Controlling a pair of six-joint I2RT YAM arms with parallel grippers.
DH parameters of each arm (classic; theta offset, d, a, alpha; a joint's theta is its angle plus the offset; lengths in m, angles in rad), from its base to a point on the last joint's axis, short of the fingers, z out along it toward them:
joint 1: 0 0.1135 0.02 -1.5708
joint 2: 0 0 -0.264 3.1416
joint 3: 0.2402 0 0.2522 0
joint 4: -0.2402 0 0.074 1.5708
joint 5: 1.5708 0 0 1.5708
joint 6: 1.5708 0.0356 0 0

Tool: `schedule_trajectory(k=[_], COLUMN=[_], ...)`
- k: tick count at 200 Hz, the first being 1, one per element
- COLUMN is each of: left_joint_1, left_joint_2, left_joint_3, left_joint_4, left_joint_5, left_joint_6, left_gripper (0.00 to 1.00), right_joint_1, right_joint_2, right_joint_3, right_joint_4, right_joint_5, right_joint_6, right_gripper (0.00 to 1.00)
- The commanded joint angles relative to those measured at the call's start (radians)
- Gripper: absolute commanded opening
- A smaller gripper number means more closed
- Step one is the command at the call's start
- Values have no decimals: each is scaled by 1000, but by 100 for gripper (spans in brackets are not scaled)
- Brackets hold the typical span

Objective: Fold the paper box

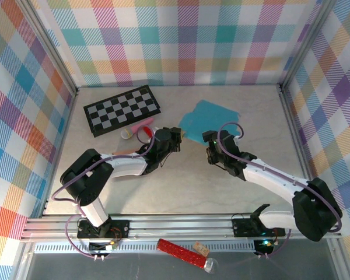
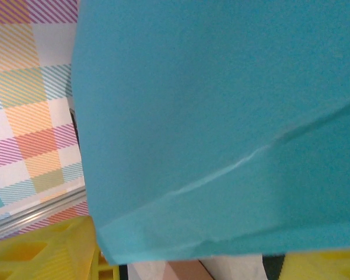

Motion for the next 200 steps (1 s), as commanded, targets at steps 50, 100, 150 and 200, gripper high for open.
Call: schedule_trajectory(k=[50, 100, 150, 200], left_joint_1=[-19, -32, -57, -48], left_joint_2=[-54, -54, -70, -159], left_joint_3=[8, 15, 7, 25], left_joint_4=[-13, -15, -36, -174], left_joint_5=[-37, -32, -35, 33], left_joint_6=[-46, -48, -52, 28], left_gripper=[0, 0, 0, 38], right_joint_1=[-2, -29, -77, -130], right_joint_2=[4, -23, -15, -30], right_joint_3=[10, 14, 75, 207], right_joint_4=[98, 65, 40, -147], right_joint_5=[68, 65, 31, -39], right_joint_6=[38, 35, 1, -18], right_gripper=[38, 22, 7, 0])
